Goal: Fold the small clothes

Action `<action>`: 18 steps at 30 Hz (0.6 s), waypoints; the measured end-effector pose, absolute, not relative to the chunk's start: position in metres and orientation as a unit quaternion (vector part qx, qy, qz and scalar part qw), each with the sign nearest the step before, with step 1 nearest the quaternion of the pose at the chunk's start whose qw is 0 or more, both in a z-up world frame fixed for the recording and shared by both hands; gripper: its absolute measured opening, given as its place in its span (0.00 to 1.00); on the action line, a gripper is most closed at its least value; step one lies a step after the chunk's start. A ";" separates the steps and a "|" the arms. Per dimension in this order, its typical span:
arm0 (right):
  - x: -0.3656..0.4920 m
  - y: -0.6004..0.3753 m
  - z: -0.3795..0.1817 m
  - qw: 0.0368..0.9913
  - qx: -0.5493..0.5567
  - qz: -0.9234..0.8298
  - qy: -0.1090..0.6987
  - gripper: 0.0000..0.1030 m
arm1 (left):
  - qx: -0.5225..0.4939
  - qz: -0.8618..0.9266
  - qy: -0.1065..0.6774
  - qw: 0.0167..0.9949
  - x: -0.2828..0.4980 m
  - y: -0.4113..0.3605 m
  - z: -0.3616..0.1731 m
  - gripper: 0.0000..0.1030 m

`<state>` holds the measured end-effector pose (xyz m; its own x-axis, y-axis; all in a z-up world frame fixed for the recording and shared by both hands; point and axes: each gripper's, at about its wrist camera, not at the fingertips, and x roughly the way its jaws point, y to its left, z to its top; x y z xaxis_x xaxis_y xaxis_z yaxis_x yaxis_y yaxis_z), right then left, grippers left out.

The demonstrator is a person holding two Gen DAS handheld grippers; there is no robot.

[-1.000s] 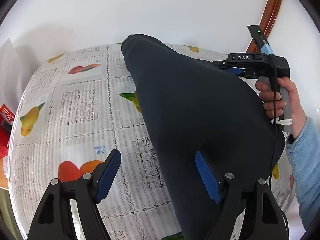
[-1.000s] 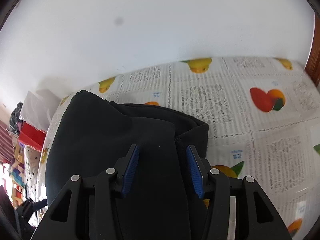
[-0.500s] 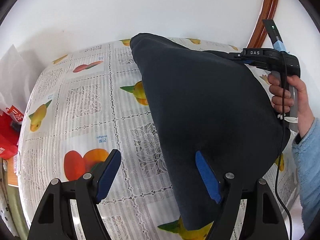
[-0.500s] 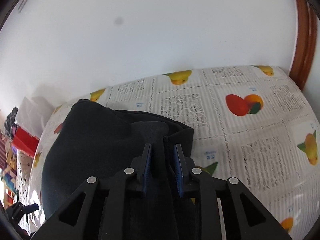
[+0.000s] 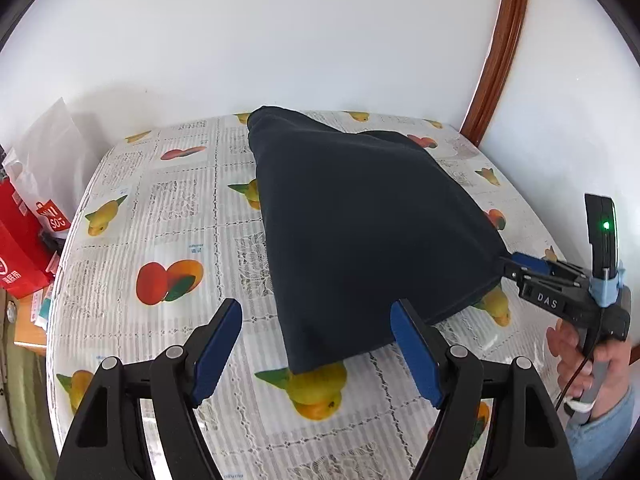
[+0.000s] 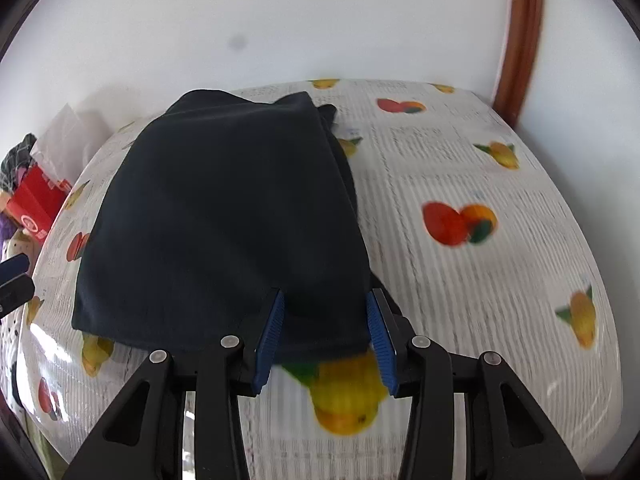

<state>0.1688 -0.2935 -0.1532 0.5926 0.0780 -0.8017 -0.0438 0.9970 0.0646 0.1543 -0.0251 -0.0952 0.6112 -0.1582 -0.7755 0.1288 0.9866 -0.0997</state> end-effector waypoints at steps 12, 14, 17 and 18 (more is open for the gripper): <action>0.047 -0.284 -0.056 0.937 0.017 -0.005 0.348 0.62 | -0.007 -0.059 0.392 0.918 0.082 -0.052 -0.053 0.84; 0.033 -0.281 -0.043 0.941 0.009 -0.016 0.337 0.62 | -0.010 -0.057 0.382 0.922 0.070 -0.053 -0.046 0.87; 0.012 -0.278 -0.028 0.946 0.015 -0.017 0.324 0.71 | -0.001 -0.037 0.367 0.929 0.054 -0.053 -0.038 0.94; 0.005 -0.278 -0.025 0.948 0.016 -0.016 0.318 0.75 | -0.001 -0.036 0.364 0.931 0.048 -0.052 -0.036 0.94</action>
<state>0.0053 -0.2778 -0.0246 0.7973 -0.0202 -0.6032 0.0406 0.9990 0.0202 0.0479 -0.0519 -0.0360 0.7317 -0.0688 -0.6782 0.0668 0.9973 -0.0291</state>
